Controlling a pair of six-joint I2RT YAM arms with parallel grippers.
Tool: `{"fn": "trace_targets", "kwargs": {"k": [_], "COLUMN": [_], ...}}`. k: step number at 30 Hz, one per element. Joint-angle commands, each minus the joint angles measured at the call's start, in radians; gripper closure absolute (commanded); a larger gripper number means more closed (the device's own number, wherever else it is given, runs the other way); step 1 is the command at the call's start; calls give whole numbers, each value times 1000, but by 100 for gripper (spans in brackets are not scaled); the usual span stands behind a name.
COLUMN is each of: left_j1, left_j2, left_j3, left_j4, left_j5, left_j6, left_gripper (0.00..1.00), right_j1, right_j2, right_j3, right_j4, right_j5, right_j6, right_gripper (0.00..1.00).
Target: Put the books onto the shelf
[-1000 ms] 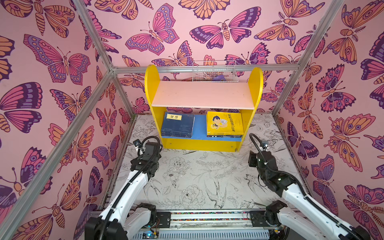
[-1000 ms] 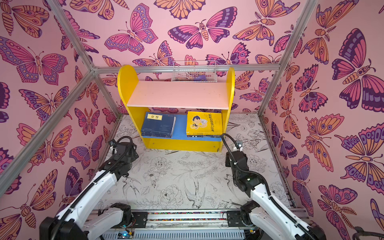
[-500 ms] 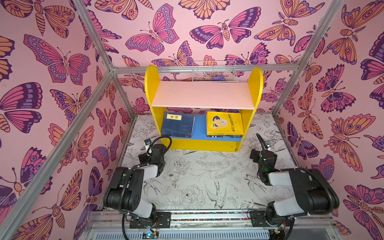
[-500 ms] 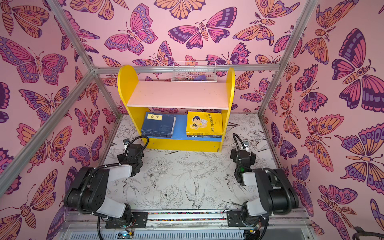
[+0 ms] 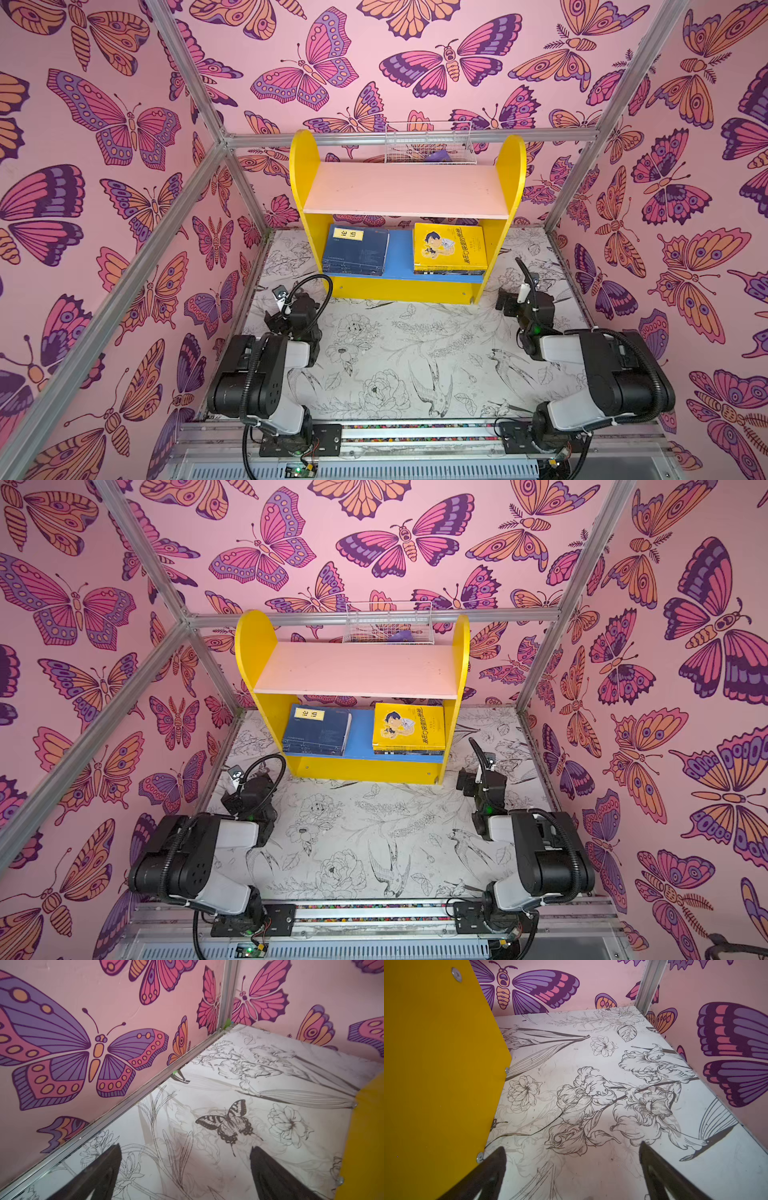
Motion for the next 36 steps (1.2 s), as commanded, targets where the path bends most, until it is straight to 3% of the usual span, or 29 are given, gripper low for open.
{"fn": "trace_targets", "kwargs": {"k": [1,4,16,27,28,29,30,36], "left_j1": [-27,-30,19,24,33,38,39,41], "left_j2": [11,24,11,7,5,8,8,8], "left_j3": [-51,-56,29,27,31,32,31,31], "left_j4": [117,144,-10,-9,-22,-20,-16,-19], "left_j5": [-15,-15,-15,-15,569,601,604,605], "left_j6": [8,8,8,8,8,8,228,242], "left_gripper": [2,2,2,1,1,1,1,0], "right_j1": [-7,-7,-7,-8,-9,-10,-9,-13], "right_j2": [-12,-11,-11,-11,-11,-11,-11,-11], "right_j3": [10,10,10,9,9,10,9,11], "right_j4": [-7,-3,-5,-4,-5,-5,-5,-6], "right_j5": [-20,-19,-21,-23,-23,-23,-23,-29], "right_j6": [-13,-14,-15,-13,-13,-13,-13,-13], "right_gripper": [0,0,0,0,0,0,0,0]}}
